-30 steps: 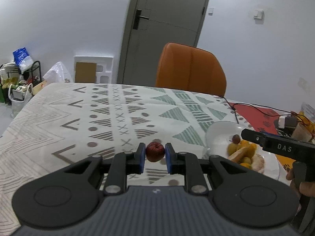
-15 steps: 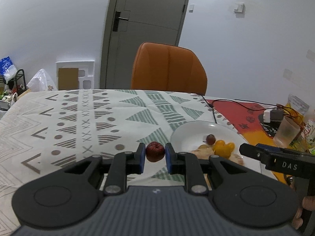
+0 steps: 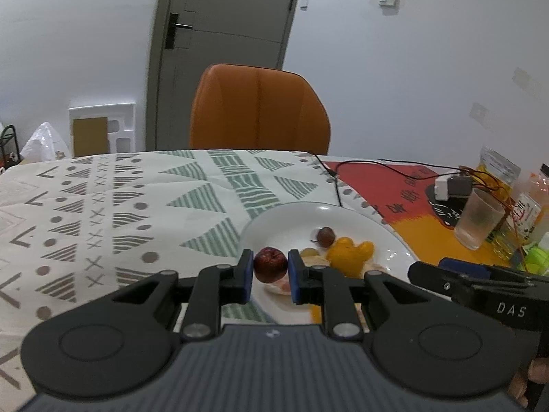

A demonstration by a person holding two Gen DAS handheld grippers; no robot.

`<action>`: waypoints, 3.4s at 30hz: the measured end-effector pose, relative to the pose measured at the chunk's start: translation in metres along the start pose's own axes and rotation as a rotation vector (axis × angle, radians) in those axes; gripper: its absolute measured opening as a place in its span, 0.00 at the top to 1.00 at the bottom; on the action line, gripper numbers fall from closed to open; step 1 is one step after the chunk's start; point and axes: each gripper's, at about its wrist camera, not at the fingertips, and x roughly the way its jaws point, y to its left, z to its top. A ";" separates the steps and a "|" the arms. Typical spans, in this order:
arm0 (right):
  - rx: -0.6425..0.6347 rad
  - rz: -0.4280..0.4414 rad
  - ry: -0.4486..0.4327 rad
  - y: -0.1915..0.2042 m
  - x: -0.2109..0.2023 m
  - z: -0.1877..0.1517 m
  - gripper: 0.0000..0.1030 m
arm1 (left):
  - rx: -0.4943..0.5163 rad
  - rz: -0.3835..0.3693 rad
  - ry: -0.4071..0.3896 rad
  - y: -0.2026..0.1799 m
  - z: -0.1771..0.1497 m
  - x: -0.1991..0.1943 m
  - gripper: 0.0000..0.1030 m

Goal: Organize fruits

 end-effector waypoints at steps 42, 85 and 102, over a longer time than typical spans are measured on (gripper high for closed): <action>-0.063 0.107 -0.025 0.074 -0.023 0.000 0.00 | -0.089 0.236 -0.034 0.060 -0.009 -0.094 0.08; -0.133 0.147 0.004 0.118 -0.088 -0.031 0.00 | -0.146 0.305 -0.154 0.073 -0.063 -0.207 0.00; -0.146 0.123 0.024 0.126 -0.087 -0.044 0.00 | -0.141 0.349 -0.121 0.076 -0.075 -0.207 0.00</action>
